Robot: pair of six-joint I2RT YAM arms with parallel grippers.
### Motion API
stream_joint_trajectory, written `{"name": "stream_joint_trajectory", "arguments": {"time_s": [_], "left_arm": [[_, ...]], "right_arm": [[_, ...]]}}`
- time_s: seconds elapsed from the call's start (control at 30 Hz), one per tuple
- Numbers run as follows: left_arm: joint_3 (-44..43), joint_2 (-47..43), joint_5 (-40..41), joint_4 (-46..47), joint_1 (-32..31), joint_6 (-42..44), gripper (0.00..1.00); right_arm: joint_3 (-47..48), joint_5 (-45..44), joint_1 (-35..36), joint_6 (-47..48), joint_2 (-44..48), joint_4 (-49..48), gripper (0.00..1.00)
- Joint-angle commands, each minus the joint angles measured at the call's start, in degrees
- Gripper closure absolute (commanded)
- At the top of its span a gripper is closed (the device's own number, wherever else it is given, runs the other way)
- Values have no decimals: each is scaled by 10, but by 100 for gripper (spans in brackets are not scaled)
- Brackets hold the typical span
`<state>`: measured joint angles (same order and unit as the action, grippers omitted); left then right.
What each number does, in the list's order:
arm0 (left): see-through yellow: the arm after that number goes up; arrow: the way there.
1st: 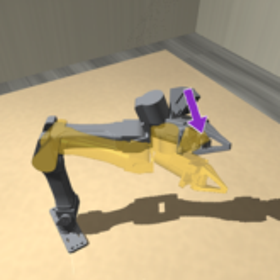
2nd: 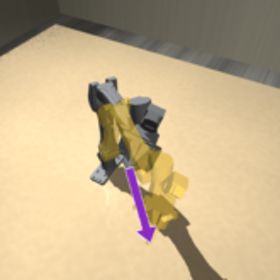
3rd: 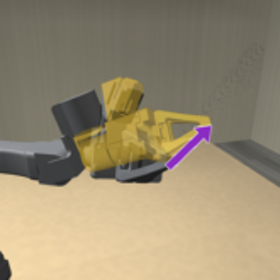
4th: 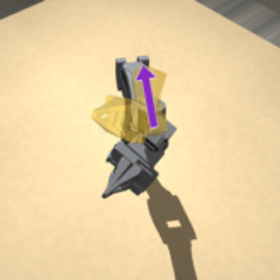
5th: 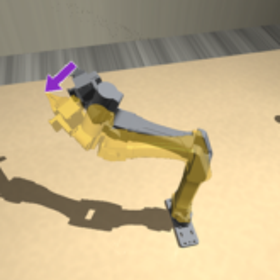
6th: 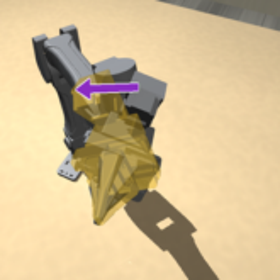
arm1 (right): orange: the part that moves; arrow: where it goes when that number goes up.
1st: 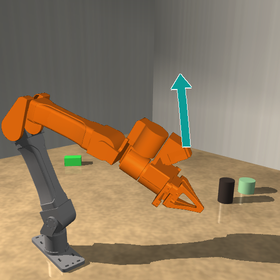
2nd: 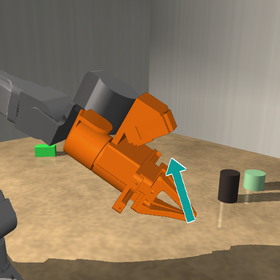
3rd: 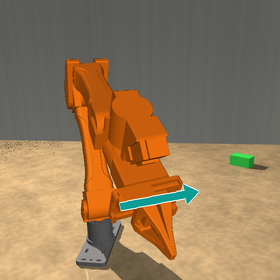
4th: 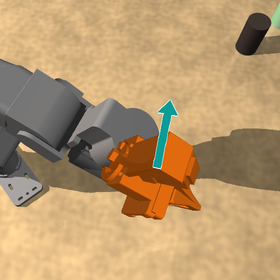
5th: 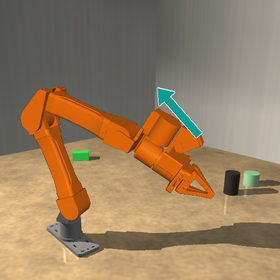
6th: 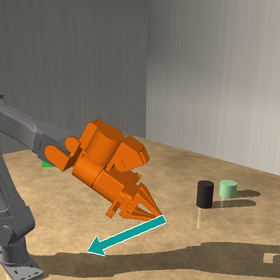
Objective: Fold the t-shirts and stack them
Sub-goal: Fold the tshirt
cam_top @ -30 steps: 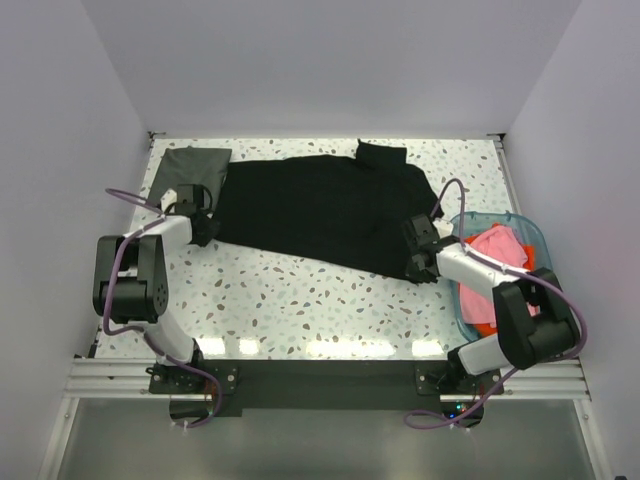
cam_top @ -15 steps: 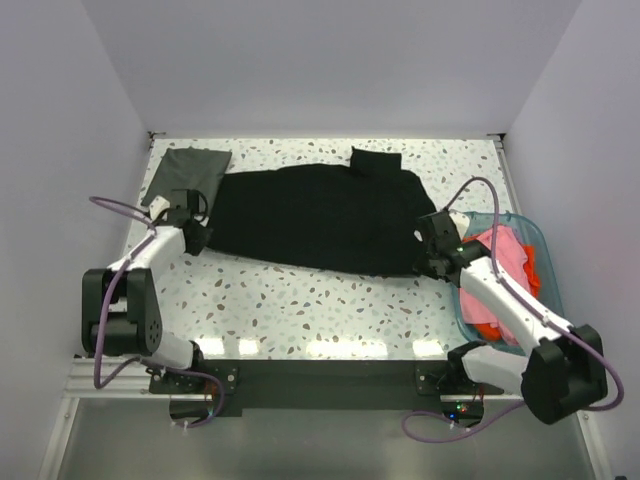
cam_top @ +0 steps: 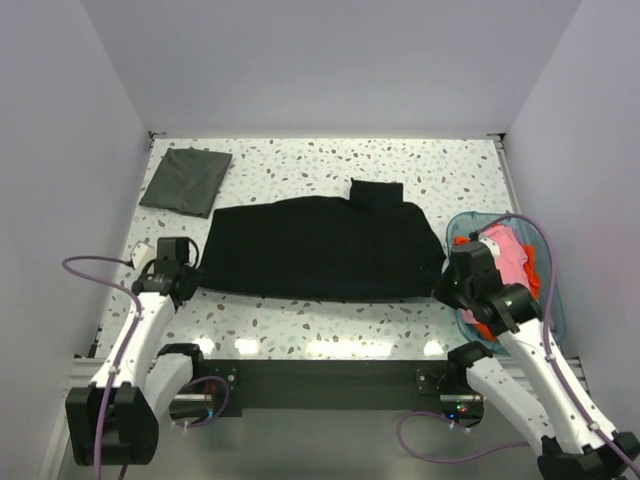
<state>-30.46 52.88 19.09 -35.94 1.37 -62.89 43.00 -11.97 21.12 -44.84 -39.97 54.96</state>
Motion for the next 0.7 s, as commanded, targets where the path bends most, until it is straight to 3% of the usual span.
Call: {"name": "stream_joint_trajectory", "arguments": {"time_s": [0.0,0.03,0.07,0.13,0.17,0.33,0.5,0.67], "left_arm": [[2,-56,21,-48,2,-18,89],[-1,-66,20,-57,1,-8,72],[-13,-85,17,-57,2,0,64],[-28,-98,6,-35,2,42,52],[-49,-103,-1,-27,1,57,49],[-115,-61,-35,79,2,159,46],[-199,113,-91,162,-8,220,49],[-344,300,-33,173,-65,277,50]], "right_arm": [[-7,30,1,-10,34,54,86],[-7,36,1,-8,38,53,78],[-2,34,1,-3,41,52,67],[8,27,1,7,35,39,42],[22,27,1,14,27,30,37],[90,20,1,79,-95,-60,35],[201,-22,0,140,-264,-151,36],[335,-82,-5,191,-472,-196,39]]}}
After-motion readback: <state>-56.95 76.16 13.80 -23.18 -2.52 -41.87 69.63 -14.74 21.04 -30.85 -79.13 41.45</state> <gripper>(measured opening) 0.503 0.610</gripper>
